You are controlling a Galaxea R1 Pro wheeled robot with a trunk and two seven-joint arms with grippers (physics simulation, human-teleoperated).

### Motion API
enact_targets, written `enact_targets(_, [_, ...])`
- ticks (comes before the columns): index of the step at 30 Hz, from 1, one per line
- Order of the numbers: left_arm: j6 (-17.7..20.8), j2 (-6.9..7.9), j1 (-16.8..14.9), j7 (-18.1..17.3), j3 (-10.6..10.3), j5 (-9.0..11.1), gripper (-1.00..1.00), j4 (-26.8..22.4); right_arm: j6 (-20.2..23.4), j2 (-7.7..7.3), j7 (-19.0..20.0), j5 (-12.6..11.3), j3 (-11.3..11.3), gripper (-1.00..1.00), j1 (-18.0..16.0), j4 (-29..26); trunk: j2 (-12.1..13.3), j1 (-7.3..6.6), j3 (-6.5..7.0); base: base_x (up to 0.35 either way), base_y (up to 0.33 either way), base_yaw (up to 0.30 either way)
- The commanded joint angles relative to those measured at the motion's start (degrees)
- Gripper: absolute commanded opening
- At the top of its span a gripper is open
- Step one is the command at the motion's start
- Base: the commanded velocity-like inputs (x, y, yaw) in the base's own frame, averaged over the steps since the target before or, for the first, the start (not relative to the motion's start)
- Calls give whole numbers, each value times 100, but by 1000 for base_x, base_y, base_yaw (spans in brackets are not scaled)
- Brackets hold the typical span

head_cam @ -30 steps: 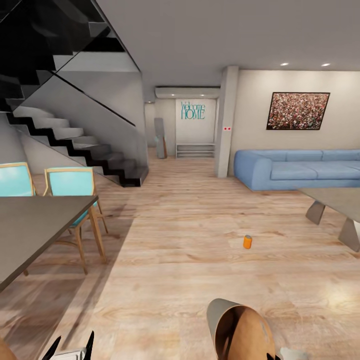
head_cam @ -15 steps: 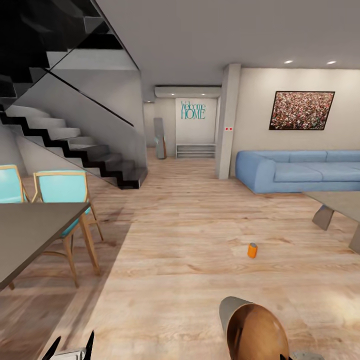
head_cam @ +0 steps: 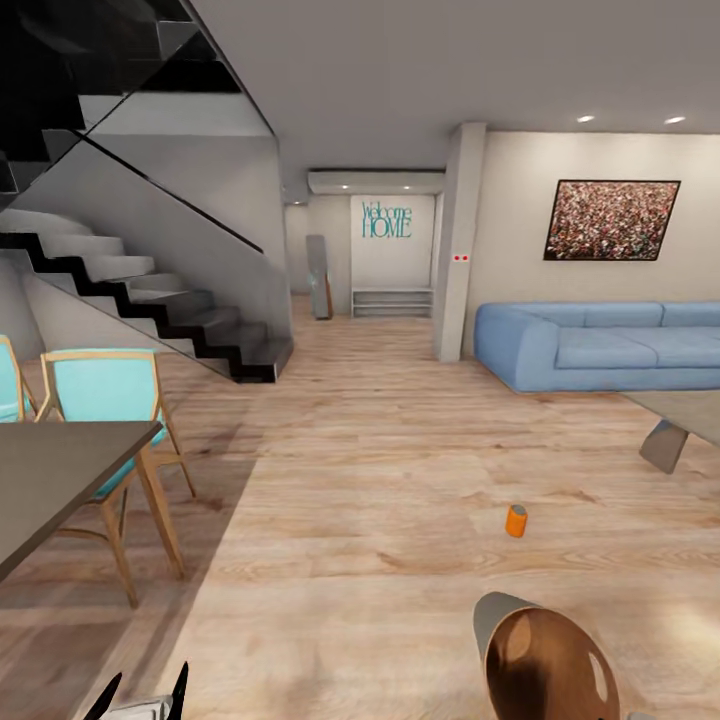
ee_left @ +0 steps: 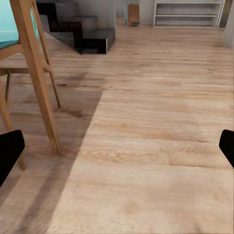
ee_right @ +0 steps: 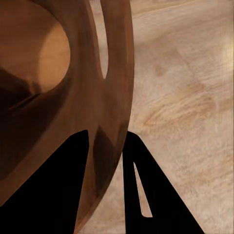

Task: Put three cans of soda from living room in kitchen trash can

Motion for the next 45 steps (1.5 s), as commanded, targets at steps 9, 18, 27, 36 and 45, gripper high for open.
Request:
enact_targets(9, [6,-1,0,0,1,0,100,0,0,33,18,-6,40,-100,-4,19,0,0,1,322,0,0])
enact_targets(18, [4,0,0,3,0,7,100,0,0,51,18,-3,180,-100,-4,22,0,0,1,322,0,0])
enact_targets(27, [0,0,0,8,1,8,100,0,0,62,18,-6,200,-100,-4,22,0,0,2,271,0,-59])
enact_targets(36, [0,0,0,9,0,14,100,0,0,62,18,-11,202,-100,-4,48,0,0,24,91,0,-229])
enact_targets(45, [0,0,0,9,0,18,100,0,0,62,18,-11,202,-100,-4,65,0,0,61,4,0,-243])
